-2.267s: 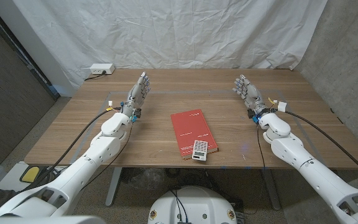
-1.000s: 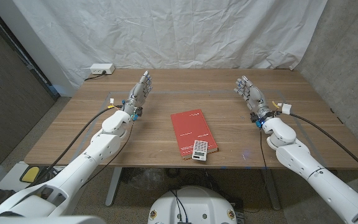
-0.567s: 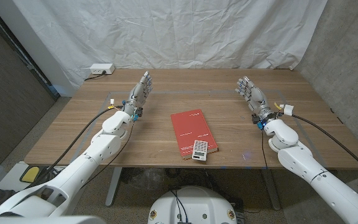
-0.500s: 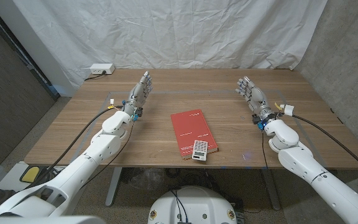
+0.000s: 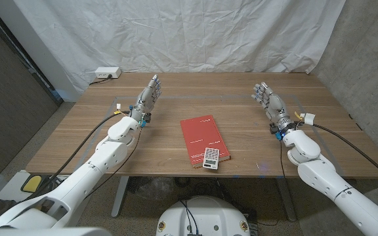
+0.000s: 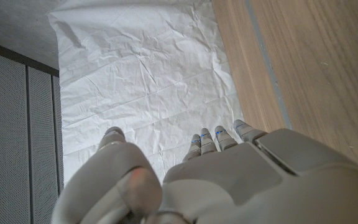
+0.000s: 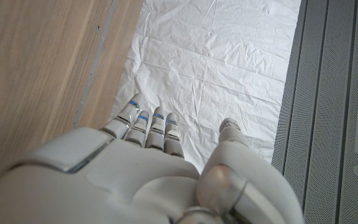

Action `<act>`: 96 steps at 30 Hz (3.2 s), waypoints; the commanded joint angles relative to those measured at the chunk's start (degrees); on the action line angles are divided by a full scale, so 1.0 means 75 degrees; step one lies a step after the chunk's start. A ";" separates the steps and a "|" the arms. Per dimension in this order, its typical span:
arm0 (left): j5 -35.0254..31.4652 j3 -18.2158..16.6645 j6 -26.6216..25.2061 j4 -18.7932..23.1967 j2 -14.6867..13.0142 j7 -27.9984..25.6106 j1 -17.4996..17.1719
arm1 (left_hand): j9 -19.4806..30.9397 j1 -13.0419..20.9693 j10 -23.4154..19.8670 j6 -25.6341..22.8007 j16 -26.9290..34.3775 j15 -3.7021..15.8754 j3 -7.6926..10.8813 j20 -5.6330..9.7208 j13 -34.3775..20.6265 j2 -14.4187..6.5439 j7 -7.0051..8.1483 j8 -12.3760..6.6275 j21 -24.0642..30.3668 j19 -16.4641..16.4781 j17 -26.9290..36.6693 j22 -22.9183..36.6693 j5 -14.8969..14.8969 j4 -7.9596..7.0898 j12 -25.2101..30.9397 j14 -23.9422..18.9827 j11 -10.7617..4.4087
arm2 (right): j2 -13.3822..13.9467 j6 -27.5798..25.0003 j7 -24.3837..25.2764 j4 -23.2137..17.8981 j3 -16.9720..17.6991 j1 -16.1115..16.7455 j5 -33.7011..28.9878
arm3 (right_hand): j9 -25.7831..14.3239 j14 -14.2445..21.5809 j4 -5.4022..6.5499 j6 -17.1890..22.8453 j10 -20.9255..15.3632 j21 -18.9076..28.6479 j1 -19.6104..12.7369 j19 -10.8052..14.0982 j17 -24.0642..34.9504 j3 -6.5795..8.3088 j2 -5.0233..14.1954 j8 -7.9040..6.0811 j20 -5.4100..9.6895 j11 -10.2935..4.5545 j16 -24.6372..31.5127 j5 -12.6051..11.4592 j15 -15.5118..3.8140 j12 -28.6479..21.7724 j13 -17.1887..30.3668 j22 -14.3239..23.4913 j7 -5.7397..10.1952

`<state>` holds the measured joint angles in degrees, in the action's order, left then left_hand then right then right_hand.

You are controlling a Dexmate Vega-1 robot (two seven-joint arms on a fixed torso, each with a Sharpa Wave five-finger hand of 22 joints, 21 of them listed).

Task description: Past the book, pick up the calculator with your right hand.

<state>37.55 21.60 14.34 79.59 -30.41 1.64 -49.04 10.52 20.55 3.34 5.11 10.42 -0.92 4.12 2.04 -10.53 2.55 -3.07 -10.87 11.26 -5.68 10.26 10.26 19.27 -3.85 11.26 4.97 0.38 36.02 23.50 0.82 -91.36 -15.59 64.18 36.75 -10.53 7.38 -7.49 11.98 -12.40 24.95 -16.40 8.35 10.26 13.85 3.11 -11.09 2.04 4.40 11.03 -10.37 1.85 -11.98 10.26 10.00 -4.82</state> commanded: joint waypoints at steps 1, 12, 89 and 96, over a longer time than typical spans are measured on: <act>-0.0054 0.0001 -0.0054 0.0255 -0.0055 -0.0150 -0.0140 | 0.0022 0.0064 0.0023 0.0008 0.0045 -0.0049 0.0006 0.0373 -0.0018 -0.0073 -0.0051 -0.0049 0.0032 -0.0037 0.0022 0.0027 -0.0026 -0.0008 0.0032 0.0026 0.0031 | 0.0154 0.0182 0.0046 -0.0237 0.0165 0.0367 -0.0079 | -0.0044 0.0070 -0.0001 0.0040 -0.0054 -0.0043 -0.0084 0.0075 0.0045 0.0010 0.0014 -0.0043 0.0124 0.0015 0.0060 0.0012 -0.0025 -0.0024 0.0023 0.0025 -0.0004; -0.0132 0.0008 -0.0078 0.0489 -0.0133 -0.0254 -0.0265 | 0.0022 0.0092 0.0011 -0.0006 0.0049 -0.0046 0.0002 0.0360 -0.0019 -0.0093 -0.0037 -0.0054 0.0036 -0.0034 0.0022 0.0027 -0.0038 -0.0001 0.0036 0.0011 0.0044 | 0.0292 0.0408 -0.0033 -0.0468 0.0305 0.0644 -0.0158 | -0.0045 0.0079 -0.0014 0.0067 -0.0061 -0.0070 -0.0105 0.0098 0.0042 0.0012 0.0004 -0.0049 0.0128 0.0022 0.0049 0.0012 -0.0047 -0.0023 0.0024 0.0026 0.0006; -0.0009 -0.0101 -0.0195 0.0646 -0.0132 -0.0400 -0.0295 | 0.0026 0.0234 -0.0084 -0.0086 0.0042 -0.0002 -0.0072 0.0412 -0.0022 -0.0168 -0.0022 -0.0066 0.0039 -0.0053 0.0023 0.0028 -0.0120 0.0039 0.0053 -0.0003 -0.0019 | 0.0540 0.1327 0.0541 -0.2171 0.1524 0.3087 -0.1793 | -0.0058 0.0549 -0.0132 0.0320 -0.0344 -0.0168 -0.0402 0.0611 0.0032 0.0099 -0.0016 -0.0096 0.0179 -0.0060 0.0107 -0.0015 -0.0259 -0.0094 0.0035 0.0034 0.0172; -0.0146 0.0041 -0.0398 0.0684 -0.0152 -0.0427 -0.0163 | 0.0027 0.0242 -0.0045 -0.0067 0.0038 -0.0014 -0.0078 0.0410 -0.0023 -0.0175 -0.0018 -0.0058 0.0033 -0.0072 0.0023 0.0028 -0.0126 0.0040 0.0037 0.0009 -0.0003 | 0.0453 0.1426 0.0696 -0.2387 0.1728 0.3415 -0.2146 | -0.0058 0.0603 -0.0163 0.0392 -0.0409 -0.0180 -0.0484 0.0674 0.0026 0.0123 -0.0021 -0.0114 0.0192 -0.0071 0.0102 -0.0022 -0.0267 -0.0110 0.0036 0.0035 0.0186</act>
<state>36.98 21.00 12.82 84.88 -31.88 -1.40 -51.49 10.52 21.83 2.82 4.49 10.42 -0.91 3.88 2.04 -10.52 1.27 -3.06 -11.31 11.26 -5.67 10.25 10.24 18.61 -3.61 11.26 4.97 0.29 40.50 32.64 4.80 -107.65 -4.35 86.79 23.73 -10.78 11.38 -8.37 14.14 -15.06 23.73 -19.16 12.86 10.25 14.73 3.11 -11.54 2.46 3.78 11.46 -10.37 -0.09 -12.42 10.25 9.99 -3.48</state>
